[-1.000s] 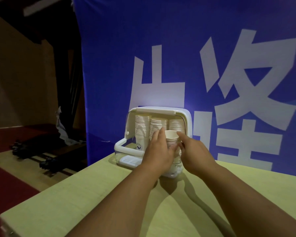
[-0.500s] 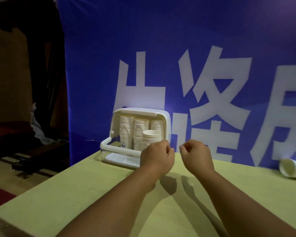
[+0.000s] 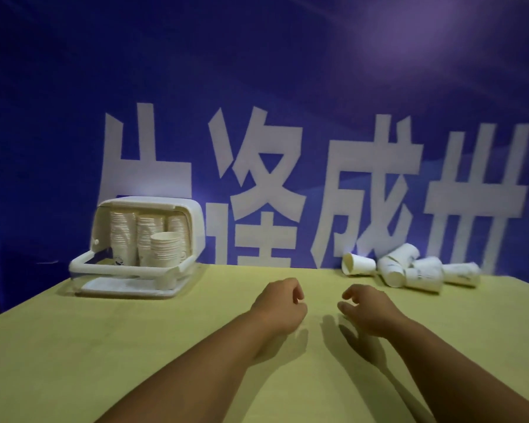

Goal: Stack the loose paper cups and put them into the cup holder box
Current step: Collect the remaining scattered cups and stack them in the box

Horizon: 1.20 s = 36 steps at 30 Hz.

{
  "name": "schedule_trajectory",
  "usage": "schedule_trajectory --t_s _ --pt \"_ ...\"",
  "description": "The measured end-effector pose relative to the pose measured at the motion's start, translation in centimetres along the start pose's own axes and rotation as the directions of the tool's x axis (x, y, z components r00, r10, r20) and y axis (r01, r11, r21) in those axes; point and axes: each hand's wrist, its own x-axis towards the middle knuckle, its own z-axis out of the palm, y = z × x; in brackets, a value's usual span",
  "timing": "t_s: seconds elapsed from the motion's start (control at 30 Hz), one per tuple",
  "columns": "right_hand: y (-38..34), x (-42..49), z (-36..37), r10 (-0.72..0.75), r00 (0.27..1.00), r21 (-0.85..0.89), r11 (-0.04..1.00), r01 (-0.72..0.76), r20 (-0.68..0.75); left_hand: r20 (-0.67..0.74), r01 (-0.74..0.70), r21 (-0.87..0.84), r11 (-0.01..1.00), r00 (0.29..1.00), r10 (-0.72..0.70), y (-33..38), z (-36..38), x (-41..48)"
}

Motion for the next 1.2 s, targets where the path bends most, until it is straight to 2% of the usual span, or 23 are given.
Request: schedule_trajectory --t_s 0.07,0.13,0.2,0.27,0.33,0.43,0.6,0.7,0.87,1.07,1.2 --pt "3.4 -0.6 -1.0 0.087 0.996 -0.055 0.995 -0.085 0.026 0.052 -0.013 -0.031 0.999 0.999 0.014 1.7 2.3 0.2" --pt "6.9 -1.0 -1.8 0.202 0.974 -0.207 0.962 -0.177 0.105 0.096 -0.023 -0.022 1.000 0.995 0.025 3.2 4.4 0.7" --pt "10.3 -0.9 -2.2 0.315 0.938 -0.355 0.901 -0.248 0.145 0.136 -0.039 0.055 0.998 0.990 0.031 4.3 6.7 1.7" --pt "12.5 -0.7 -2.6 0.376 0.922 -0.377 0.871 -0.315 0.097 0.177 -0.068 0.190 0.980 0.984 0.034 4.9 8.8 2.8" --pt "13.4 -0.1 -2.9 0.382 0.923 -0.354 0.871 -0.341 0.051 0.195 -0.080 0.299 0.951 0.981 0.021 5.4 10.7 3.9" --pt "14.3 1.9 -3.2 0.393 0.919 -0.315 0.874 -0.370 0.010 0.134 -0.080 0.401 0.913 0.991 0.028 5.6 12.7 6.2" --pt "16.7 6.5 -3.8 0.377 0.922 -0.239 0.891 -0.386 -0.082 0.137 -0.183 0.368 0.912 0.980 0.141 5.4 14.5 11.5" --pt "18.3 9.3 -4.1 0.359 0.927 -0.193 0.907 -0.373 -0.105 0.101 -0.188 0.362 0.913 0.982 0.162 5.3 15.7 14.9" --pt "20.2 12.8 -3.9 0.336 0.933 -0.186 0.916 -0.355 -0.125 0.067 -0.230 0.474 0.850 0.972 0.226 5.1 17.8 20.1" --pt "21.2 14.4 -3.5 0.293 0.939 -0.175 0.930 -0.323 -0.178 0.097 -0.191 0.417 0.889 0.981 0.165 4.8 19.7 24.2" --pt "21.7 14.7 -4.0 0.247 0.942 -0.017 0.966 -0.257 -0.226 0.099 -0.184 0.354 0.917 0.982 0.159 5.1 19.9 24.8"
